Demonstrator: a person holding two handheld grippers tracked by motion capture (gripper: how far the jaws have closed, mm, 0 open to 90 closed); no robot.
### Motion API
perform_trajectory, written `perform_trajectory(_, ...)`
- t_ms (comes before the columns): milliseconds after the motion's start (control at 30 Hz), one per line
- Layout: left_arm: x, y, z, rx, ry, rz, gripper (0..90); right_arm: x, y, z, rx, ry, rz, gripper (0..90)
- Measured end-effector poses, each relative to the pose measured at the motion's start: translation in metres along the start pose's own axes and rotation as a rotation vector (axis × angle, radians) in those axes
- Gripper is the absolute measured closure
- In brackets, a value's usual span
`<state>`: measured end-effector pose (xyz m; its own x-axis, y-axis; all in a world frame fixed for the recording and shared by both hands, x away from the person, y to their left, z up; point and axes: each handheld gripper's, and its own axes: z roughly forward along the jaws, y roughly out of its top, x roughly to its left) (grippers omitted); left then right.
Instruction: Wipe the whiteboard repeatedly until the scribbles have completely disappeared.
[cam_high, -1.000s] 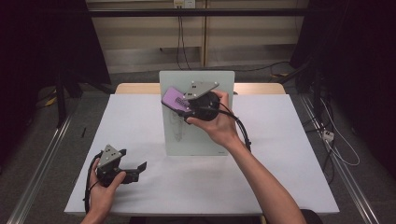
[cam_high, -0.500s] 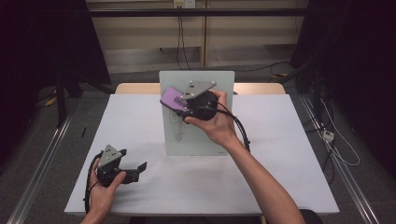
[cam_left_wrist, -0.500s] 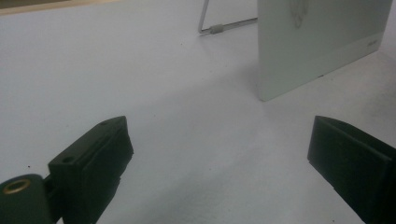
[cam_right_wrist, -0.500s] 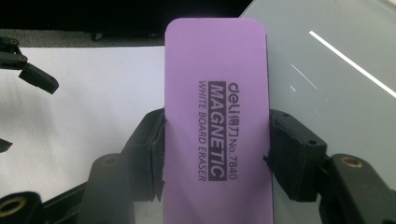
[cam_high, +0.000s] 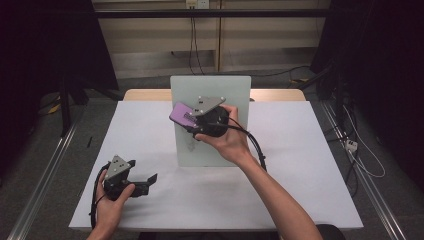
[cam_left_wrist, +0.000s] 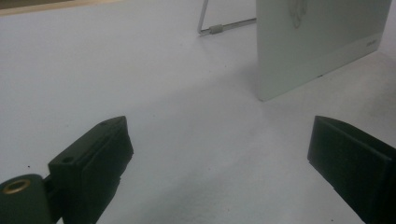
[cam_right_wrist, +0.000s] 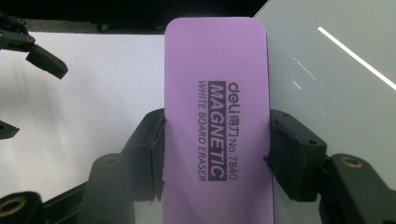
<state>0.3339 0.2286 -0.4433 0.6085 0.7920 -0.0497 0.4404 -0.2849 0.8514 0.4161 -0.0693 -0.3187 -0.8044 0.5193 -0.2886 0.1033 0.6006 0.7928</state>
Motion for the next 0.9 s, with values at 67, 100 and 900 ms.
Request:
perform_trajectory(67, 0.000, 0.000, 0.000, 0.000, 0.000, 0.000, 5.8, 0.002, -0.002, 0.002, 0.002, 0.006, -0.003, 41.8)
perform_trajectory(100, 0.000, 0.000, 0.000, -0.001, 0.000, -0.001, 5.8, 0.003, -0.003, 0.003, 0.005, 0.007, -0.006, 41.8)
perform_trajectory(900, 0.000, 0.000, 0.001, 0.004, -0.004, -0.001, 5.8, 0.027, -0.029, 0.020, 0.069, 0.081, -0.009, 41.8)
